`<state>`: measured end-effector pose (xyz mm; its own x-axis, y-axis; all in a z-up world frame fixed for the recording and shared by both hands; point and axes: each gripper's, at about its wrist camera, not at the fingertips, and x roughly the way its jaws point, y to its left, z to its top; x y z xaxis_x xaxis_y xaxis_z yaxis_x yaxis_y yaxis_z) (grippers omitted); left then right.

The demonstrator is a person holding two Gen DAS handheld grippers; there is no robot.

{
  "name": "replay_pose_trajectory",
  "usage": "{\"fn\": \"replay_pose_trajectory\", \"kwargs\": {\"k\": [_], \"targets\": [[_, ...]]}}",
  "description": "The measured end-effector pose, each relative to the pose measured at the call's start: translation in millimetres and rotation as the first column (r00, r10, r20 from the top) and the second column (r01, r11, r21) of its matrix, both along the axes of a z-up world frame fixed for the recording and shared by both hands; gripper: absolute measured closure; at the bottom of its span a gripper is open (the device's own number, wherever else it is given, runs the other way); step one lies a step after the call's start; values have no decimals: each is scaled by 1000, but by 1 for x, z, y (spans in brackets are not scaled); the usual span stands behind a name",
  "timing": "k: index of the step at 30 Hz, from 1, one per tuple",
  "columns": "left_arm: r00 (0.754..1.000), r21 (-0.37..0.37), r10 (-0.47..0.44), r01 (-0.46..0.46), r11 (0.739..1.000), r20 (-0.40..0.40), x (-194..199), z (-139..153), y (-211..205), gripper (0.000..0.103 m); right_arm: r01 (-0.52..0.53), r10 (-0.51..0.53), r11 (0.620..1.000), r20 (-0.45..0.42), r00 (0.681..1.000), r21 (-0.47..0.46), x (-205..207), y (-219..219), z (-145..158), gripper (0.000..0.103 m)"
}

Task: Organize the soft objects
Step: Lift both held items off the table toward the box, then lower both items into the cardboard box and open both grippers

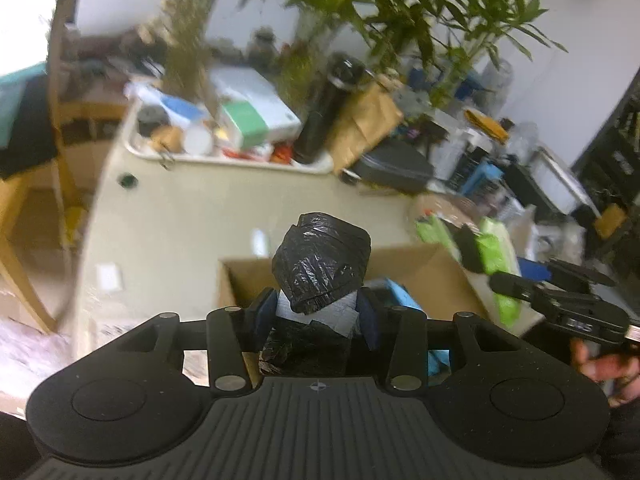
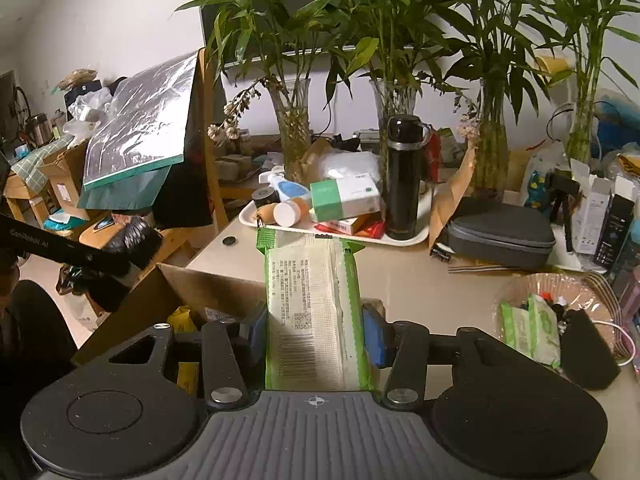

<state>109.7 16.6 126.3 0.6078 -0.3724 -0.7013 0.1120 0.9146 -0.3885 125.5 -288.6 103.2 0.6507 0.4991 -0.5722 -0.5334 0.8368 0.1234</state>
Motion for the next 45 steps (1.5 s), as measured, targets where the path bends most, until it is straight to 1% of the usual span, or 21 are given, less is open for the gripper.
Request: {"fn": "replay_pose_trajectory", "kwargs": {"k": [1, 3, 4, 5, 8, 12, 16, 18, 24, 28, 29, 30, 31, 33, 35, 37, 40, 41, 45], "targets": [[1000, -16, -15, 15, 1000, -2, -2, -2, 0, 59, 0, 0, 1000, 0, 1000, -2, 0, 0, 0, 52], [1000, -38, -29, 29, 999, 1, -7, -5, -1, 48, 5, -5, 1000, -1, 1000, 1, -2, -1, -1, 52], [1000, -40, -26, 26, 999, 8, -10, -6, -2, 36, 7, -7, 1000, -2, 1000, 4, -2, -1, -1, 52], [1000, -36, -20, 20, 999, 19, -15, -7, -2, 31, 10, -10, 1000, -4, 1000, 6, -3, -2, -1, 52], [999, -6, -11, 11, 1000, 37, -25, -7, -2, 31, 12, -12, 1000, -8, 1000, 4, -5, -2, -3, 52], [996, 64, -17, 11, 998, 85, -38, -6, -7, 31, 11, -11, 1000, -11, 1000, -8, -9, 2, -5, 52], [990, 130, -42, 25, 991, 132, -41, -8, -14, 31, 10, -10, 1000, -24, 1000, -3, -9, 5, -7, 52], [989, 151, -43, 21, 988, 144, -42, -8, -14, 31, 11, -11, 1000, -31, 999, -6, -8, 7, -8, 52], [981, 148, -32, 4, 989, 191, -47, -2, -10, 31, 26, -27, 1000, -60, 998, -6, 2, 12, -10, 52], [981, 143, -26, -1, 990, 191, -49, -2, -8, 31, 27, -28, 999, -84, 996, -18, 9, 19, -16, 51], [982, 144, -26, -2, 990, 189, -50, -2, -8, 31, 29, -31, 999, -92, 995, -19, 10, 19, -18, 48], [982, 145, -27, 0, 989, 189, -51, -2, -8, 31, 37, -39, 999, -94, 995, -16, 11, 19, -20, 39], [981, 146, -29, 1, 989, 190, -52, -2, -8, 31, 47, -48, 999, -88, 995, -11, 11, 18, -20, 34], [981, 149, -30, 1, 989, 189, -53, -2, -8, 31, 68, -67, 998, -58, 996, 16, 9, 14, -15, 11], [982, 149, -25, -3, 989, 185, -53, -3, -8, 31, 76, -75, 996, -40, 996, 41, 8, 10, -12, 5], [983, 150, -14, -14, 989, 182, -52, -3, -6, 31, 82, -80, 996, -40, 996, 46, 8, 8, -12, 4], [982, 154, 9, -38, 987, 186, -52, -3, -4, 31, 86, -85, 996, -45, 995, 29, 10, 9, -15, 3], [982, 156, 16, -45, 987, 186, -52, -3, -3, 31, 85, -84, 996, -41, 996, 23, 9, 10, -16, 0], [985, 179, 44, -75, 981, 170, -47, -6, -1, 31, 81, -80, 997, -39, 996, 13, 8, 11, -18, 0]]}}
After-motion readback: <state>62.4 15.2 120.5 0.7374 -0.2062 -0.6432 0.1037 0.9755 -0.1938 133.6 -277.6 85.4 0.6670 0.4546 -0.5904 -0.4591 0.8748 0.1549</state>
